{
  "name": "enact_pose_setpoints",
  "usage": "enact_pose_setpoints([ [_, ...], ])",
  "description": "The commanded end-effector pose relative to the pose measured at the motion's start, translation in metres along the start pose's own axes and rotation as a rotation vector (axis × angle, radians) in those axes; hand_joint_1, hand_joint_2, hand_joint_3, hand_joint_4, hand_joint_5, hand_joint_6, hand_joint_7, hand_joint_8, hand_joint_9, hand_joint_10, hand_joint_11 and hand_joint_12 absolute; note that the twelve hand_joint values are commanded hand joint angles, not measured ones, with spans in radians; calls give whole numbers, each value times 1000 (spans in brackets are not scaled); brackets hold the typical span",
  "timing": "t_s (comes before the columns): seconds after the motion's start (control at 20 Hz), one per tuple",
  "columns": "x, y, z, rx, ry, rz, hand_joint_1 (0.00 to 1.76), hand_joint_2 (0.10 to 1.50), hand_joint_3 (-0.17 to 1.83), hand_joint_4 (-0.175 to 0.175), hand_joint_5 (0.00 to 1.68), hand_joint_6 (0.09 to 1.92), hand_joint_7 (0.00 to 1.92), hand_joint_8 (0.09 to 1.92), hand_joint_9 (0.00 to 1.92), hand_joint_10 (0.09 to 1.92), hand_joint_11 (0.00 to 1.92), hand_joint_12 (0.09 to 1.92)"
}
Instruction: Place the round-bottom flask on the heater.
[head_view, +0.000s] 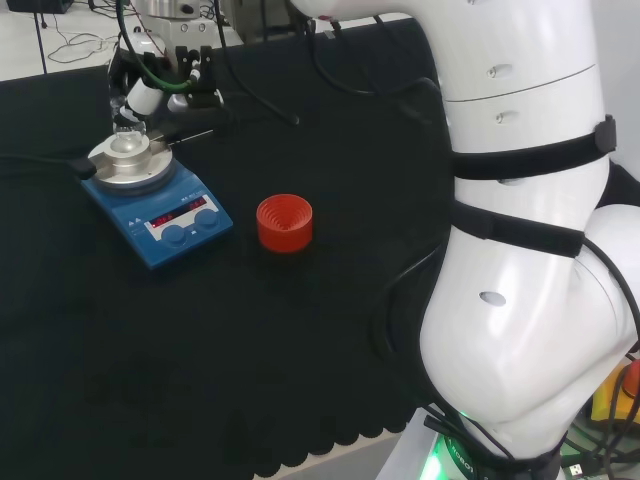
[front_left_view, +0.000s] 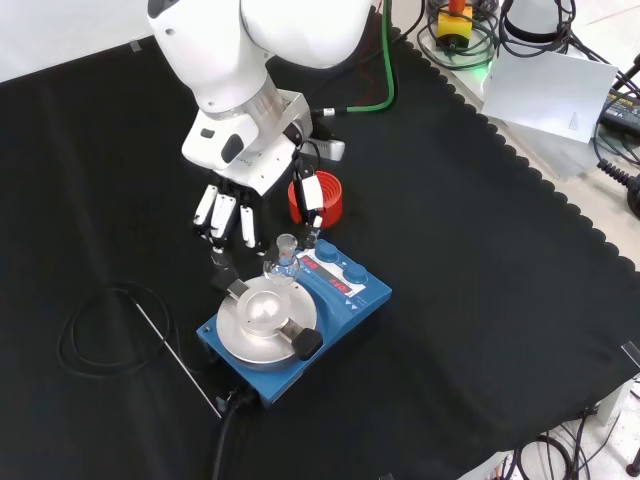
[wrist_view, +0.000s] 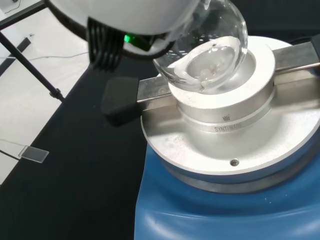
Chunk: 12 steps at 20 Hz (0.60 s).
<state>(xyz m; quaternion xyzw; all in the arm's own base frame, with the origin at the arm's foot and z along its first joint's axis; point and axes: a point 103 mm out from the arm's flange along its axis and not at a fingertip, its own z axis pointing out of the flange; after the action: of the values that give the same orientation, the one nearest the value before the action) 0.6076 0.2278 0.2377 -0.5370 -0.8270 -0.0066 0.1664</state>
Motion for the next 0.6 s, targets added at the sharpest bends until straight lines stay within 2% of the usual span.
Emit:
enact_pose_setpoints([
  [0.05, -3, 9, 4, 12, 0, -12, 1131, 621, 837, 27, 1159, 961, 346, 679, 582, 624, 332, 1348],
  [0.6, -10, 24, 14, 27, 3, -28, 1132, 620, 839, 25, 1159, 963, 345, 679, 582, 625, 333, 1348],
])
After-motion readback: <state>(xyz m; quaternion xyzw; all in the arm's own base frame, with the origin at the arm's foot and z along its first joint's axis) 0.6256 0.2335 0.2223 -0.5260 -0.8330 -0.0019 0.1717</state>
